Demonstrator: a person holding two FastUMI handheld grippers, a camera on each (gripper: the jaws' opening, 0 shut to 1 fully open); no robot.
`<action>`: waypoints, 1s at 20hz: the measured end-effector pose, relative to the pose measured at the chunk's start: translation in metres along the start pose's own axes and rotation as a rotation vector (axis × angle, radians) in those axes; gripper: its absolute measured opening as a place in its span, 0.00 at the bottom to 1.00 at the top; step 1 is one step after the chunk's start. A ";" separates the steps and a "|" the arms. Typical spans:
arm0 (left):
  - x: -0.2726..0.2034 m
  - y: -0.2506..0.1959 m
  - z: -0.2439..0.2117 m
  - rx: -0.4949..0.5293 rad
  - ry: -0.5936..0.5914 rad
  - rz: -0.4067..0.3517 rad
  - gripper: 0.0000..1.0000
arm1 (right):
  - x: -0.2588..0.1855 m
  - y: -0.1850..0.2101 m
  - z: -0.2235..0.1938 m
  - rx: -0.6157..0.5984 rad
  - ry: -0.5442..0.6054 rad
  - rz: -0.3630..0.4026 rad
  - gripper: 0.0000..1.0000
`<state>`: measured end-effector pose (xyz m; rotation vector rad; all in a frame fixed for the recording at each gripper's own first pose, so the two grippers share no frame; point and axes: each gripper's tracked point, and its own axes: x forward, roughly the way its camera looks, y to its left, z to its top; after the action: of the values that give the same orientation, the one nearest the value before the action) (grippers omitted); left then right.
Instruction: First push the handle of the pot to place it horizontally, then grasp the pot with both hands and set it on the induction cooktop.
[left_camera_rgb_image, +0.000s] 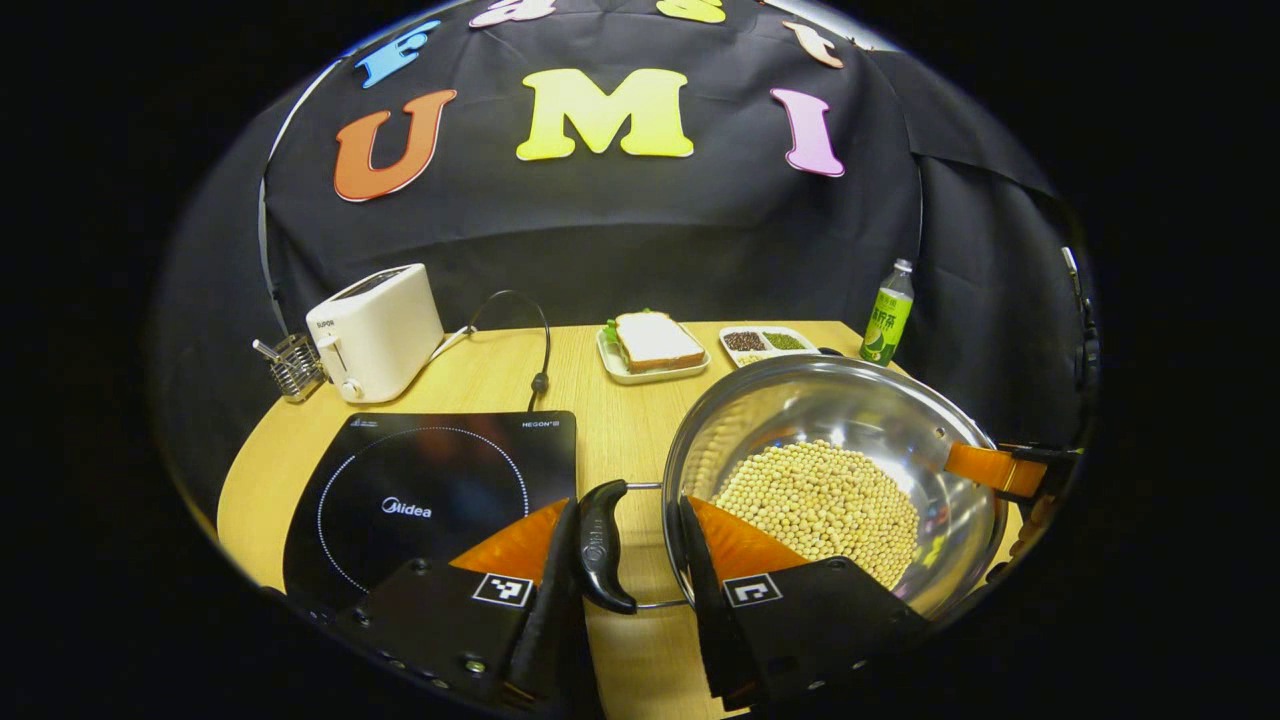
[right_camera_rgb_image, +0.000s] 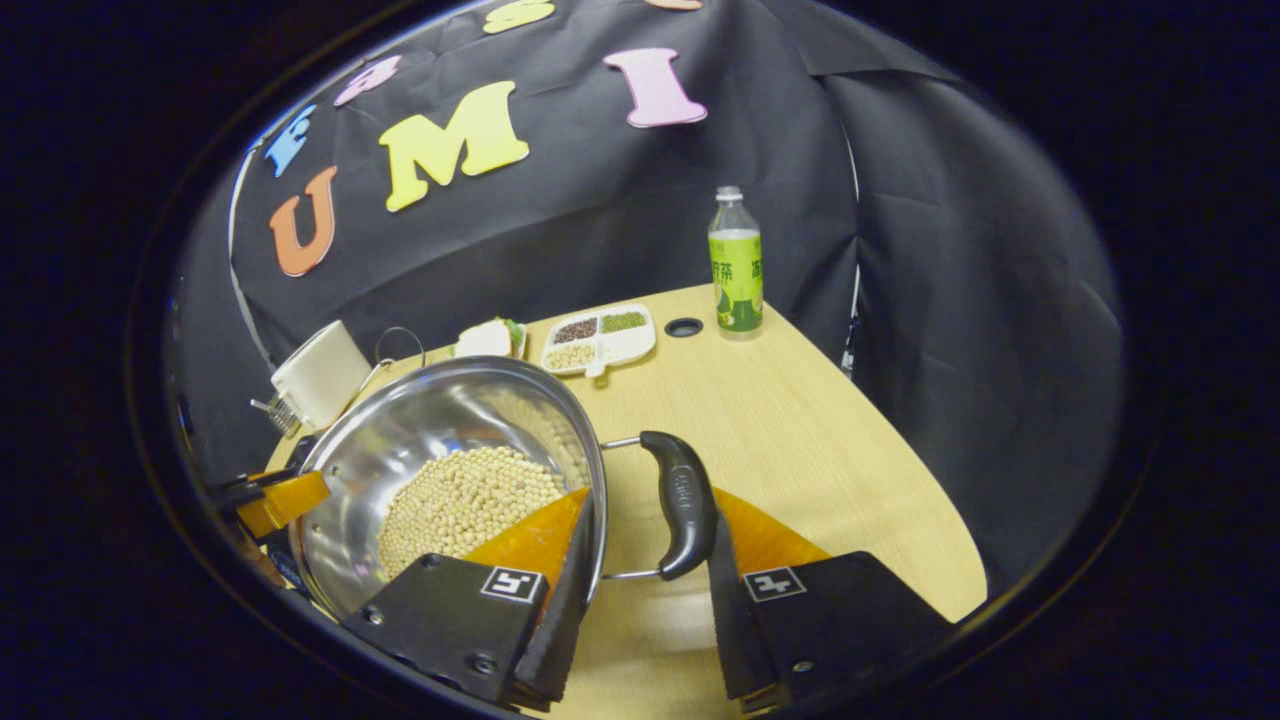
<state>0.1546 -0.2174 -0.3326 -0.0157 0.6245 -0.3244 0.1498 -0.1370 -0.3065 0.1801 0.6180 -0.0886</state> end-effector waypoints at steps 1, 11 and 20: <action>-0.007 0.003 0.002 -0.003 -0.008 0.001 0.54 | -0.006 0.004 0.002 0.001 -0.004 0.003 0.59; -0.083 0.080 0.015 -0.032 -0.110 0.073 0.54 | -0.047 0.087 0.001 -0.052 -0.026 0.084 0.59; -0.122 0.180 0.021 -0.080 -0.151 0.158 0.54 | -0.052 0.190 -0.008 -0.118 -0.015 0.166 0.58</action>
<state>0.1263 -0.0116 -0.2655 -0.0662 0.4852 -0.1437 0.1292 0.0519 -0.2556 0.1159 0.5890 0.1060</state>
